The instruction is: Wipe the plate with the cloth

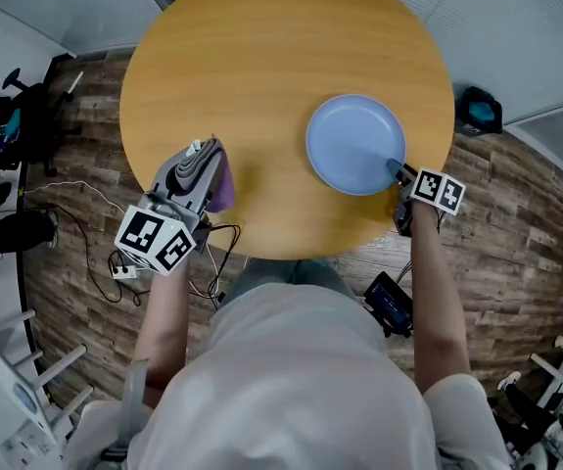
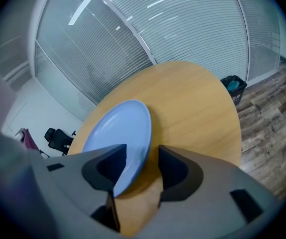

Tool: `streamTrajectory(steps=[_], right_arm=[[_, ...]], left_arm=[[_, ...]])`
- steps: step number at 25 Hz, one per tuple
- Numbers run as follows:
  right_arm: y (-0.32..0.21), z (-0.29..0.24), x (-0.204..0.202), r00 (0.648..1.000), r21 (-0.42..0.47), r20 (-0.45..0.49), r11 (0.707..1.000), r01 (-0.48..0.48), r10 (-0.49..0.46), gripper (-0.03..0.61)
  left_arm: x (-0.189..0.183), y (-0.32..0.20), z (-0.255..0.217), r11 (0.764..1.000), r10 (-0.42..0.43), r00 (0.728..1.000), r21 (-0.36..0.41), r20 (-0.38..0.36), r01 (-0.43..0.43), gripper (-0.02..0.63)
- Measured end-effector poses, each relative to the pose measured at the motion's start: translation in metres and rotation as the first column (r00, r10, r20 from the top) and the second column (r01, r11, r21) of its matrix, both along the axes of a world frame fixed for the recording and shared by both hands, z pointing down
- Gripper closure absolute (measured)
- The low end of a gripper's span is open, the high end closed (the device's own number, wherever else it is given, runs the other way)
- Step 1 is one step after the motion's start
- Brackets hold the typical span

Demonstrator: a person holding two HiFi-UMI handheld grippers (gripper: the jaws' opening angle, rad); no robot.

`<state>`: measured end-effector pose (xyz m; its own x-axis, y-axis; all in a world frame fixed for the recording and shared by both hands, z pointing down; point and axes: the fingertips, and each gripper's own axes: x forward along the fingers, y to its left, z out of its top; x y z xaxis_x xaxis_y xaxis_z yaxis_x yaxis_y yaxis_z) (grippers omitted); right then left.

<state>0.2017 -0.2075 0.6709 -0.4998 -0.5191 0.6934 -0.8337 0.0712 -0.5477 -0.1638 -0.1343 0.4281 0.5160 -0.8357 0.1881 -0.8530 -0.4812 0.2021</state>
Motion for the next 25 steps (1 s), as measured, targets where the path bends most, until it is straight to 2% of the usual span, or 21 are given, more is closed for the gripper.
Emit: streamTrajectory(steps=[4,9,12,14,17,21,25], right_arm=[[0.01,-0.008,0.013,1.0,0.009,-0.006,1.0,-0.002,0.002,0.388],[0.011,-0.043,0.016,0.999,0.084,0.05,0.996,-0.002,-0.003,0.396],[0.003,-0.078,0.011,0.997,0.18,0.077,0.984,0.018,-0.032,0.51],[-0.003,-0.112,0.005,0.993,0.267,0.111,0.964,0.017,-0.048,0.538],[-0.007,-0.16,-0.007,0.984,0.376,0.164,0.926,0.007,-0.074,0.546],[-0.004,-0.213,-0.012,0.986,0.512,0.138,0.859,0.006,-0.089,0.552],[0.002,-0.251,-0.014,0.992,0.606,0.084,0.795,0.028,-0.099,0.557]], left_arm=[[-0.006,-0.009,-0.015,0.999,-0.006,1.0,0.033,0.006,0.005,0.535],[-0.009,-0.013,-0.028,0.999,-0.011,1.0,0.049,0.005,0.01,0.535],[-0.007,-0.013,-0.038,0.998,-0.005,1.0,0.064,0.008,0.005,0.535],[-0.003,-0.013,-0.045,0.997,0.001,1.0,0.074,0.01,-0.001,0.535],[0.001,-0.012,-0.056,0.996,0.008,1.0,0.09,0.011,-0.009,0.535],[0.006,-0.009,-0.07,0.992,0.015,1.0,0.122,0.001,-0.015,0.535],[0.008,-0.011,-0.078,0.991,0.01,1.0,0.135,0.012,-0.012,0.535]])
